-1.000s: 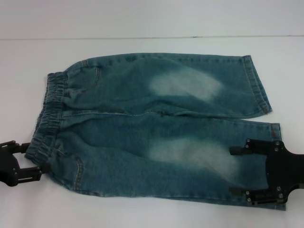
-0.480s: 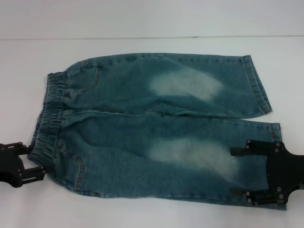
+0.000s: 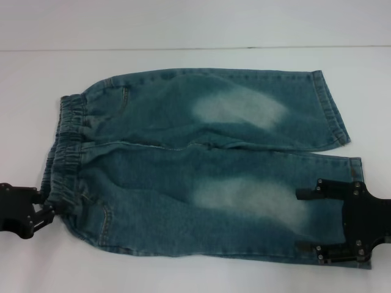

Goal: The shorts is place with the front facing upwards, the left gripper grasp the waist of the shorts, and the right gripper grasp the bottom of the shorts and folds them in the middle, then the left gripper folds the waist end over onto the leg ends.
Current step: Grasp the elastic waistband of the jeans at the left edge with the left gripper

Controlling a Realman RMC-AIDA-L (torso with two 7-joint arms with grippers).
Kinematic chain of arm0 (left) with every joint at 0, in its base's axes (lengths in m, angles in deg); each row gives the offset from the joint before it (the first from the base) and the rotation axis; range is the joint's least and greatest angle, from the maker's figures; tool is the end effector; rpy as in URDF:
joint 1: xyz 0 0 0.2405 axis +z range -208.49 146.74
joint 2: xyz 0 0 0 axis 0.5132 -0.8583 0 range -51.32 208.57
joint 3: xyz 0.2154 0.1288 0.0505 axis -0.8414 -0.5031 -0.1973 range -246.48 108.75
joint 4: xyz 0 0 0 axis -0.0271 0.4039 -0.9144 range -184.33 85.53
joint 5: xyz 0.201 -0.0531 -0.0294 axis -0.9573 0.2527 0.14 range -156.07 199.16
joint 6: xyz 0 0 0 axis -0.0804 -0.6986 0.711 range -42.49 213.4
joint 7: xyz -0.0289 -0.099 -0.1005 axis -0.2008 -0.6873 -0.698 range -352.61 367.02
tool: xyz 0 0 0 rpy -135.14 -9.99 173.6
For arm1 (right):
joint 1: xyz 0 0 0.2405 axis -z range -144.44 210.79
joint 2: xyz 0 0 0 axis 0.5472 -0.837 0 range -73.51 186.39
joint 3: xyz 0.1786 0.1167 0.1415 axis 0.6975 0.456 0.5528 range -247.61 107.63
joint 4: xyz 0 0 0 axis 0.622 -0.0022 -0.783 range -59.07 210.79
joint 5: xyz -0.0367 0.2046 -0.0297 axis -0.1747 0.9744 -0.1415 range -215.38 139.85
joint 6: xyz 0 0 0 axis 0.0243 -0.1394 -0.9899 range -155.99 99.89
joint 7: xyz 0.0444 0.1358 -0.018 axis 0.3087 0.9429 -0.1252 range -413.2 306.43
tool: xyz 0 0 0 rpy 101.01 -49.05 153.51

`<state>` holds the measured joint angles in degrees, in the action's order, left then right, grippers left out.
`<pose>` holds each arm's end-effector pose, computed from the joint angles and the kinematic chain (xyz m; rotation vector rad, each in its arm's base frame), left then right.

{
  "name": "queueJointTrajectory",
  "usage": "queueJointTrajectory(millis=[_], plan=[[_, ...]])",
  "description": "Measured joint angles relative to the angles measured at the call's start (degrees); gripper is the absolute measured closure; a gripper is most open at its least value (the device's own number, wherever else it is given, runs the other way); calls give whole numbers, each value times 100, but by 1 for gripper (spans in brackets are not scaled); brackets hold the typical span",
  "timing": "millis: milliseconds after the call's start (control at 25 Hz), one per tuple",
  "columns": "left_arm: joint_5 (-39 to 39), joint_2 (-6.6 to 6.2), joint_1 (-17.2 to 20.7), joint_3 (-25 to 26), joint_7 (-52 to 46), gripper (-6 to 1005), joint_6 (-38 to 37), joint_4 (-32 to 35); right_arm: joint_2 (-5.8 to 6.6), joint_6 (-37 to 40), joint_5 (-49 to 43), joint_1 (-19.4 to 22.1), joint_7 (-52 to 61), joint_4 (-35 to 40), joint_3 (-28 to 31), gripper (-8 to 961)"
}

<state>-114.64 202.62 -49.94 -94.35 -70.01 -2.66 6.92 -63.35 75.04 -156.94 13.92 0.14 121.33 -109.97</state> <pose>-0.3503 0.2714 0.0376 -2.5359 -0.7469 -0.1988 0.2954 0.2560 0.0111 -2.8634 0.0498 0.6063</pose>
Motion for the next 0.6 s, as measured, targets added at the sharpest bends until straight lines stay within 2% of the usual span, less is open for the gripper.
queueJointTrajectory(millis=[280, 440, 600], plan=[[22, -4, -15, 32, -33, 800, -3, 0, 19, 82, -14, 20, 126, 51, 0, 97], [31, -7, -35, 15, -34, 953, -21, -8, 36, 288, -131, 39, 474, 336, 2, 97], [32, -14, -56, 2, -29, 951, -50, -8, 54, 609, -460, 75, 1138, 1023, 231, 97]])
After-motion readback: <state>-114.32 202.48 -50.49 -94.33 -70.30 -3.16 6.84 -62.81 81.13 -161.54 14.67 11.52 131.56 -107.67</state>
